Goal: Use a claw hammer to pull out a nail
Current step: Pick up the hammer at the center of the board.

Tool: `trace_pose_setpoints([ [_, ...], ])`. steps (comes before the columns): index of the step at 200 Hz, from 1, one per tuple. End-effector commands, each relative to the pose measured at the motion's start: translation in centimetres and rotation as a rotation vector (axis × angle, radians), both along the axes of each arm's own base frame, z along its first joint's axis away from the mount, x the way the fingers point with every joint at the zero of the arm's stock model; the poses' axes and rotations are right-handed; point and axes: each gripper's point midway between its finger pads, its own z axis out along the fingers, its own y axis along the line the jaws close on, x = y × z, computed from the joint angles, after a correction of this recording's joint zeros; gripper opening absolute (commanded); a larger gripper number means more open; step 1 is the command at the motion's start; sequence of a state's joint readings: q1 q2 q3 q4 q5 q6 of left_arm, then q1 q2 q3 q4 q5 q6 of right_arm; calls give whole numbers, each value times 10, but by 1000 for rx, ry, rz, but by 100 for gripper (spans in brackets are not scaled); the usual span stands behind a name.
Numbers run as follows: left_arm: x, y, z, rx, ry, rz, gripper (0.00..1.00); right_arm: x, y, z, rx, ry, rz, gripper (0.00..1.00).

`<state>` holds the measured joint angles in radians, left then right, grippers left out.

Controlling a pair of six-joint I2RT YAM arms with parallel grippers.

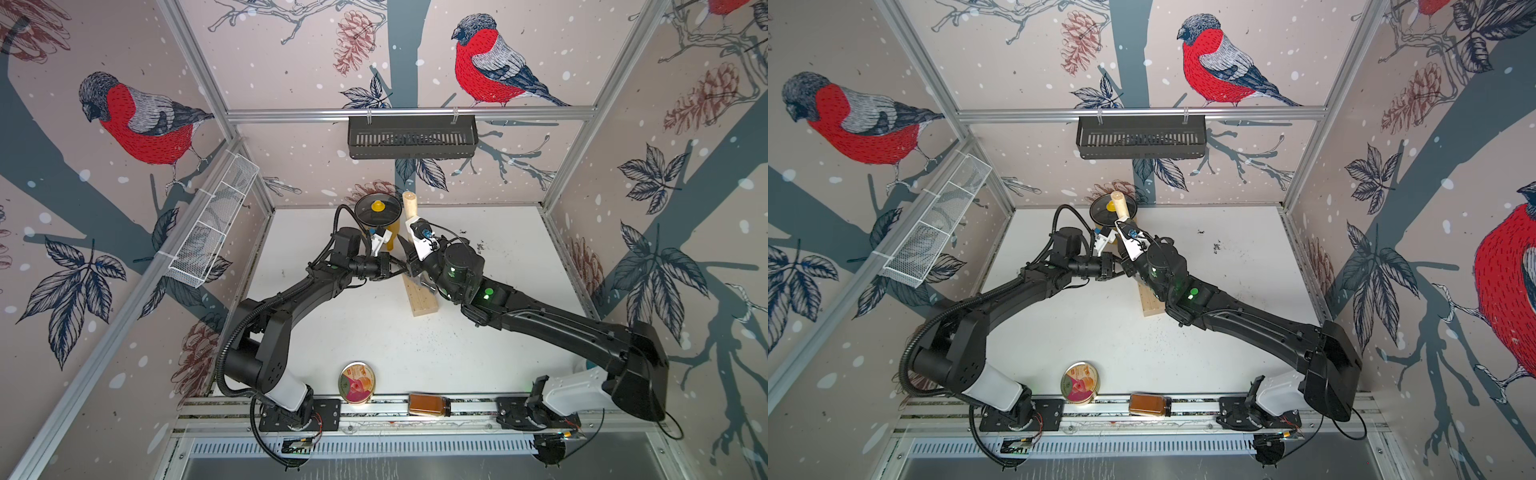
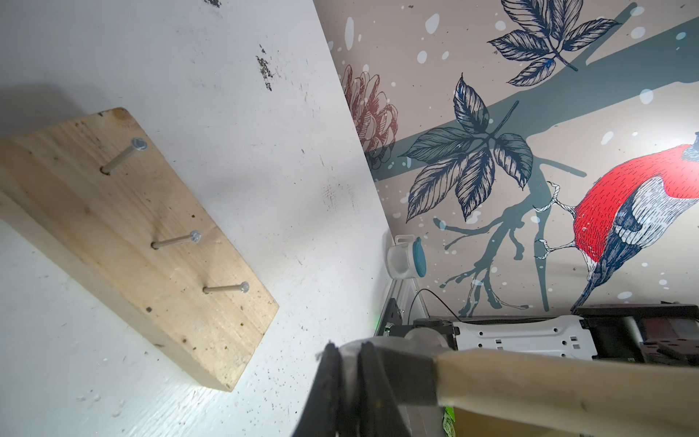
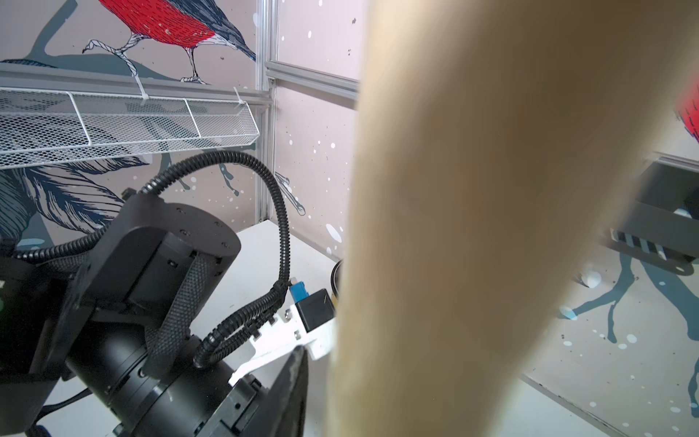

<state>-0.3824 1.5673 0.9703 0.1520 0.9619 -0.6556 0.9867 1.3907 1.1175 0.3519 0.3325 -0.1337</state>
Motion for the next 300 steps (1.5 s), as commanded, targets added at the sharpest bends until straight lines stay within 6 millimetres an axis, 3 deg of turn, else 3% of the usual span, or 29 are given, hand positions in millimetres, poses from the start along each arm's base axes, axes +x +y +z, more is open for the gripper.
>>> trace_pose_setpoints([
  [1, -1, -4, 17, -50, -71, -39, 0, -3, 2, 15, 24, -18, 28, 38],
  [132, 3, -2, 4, 7, -62, -19, 0, -17, -10, 51, 124, -3, 101, 40],
  [300, 11, 9, 9, 61, -101, 18, 0, -26, -18, 59, 135, 10, 117, 40],
])
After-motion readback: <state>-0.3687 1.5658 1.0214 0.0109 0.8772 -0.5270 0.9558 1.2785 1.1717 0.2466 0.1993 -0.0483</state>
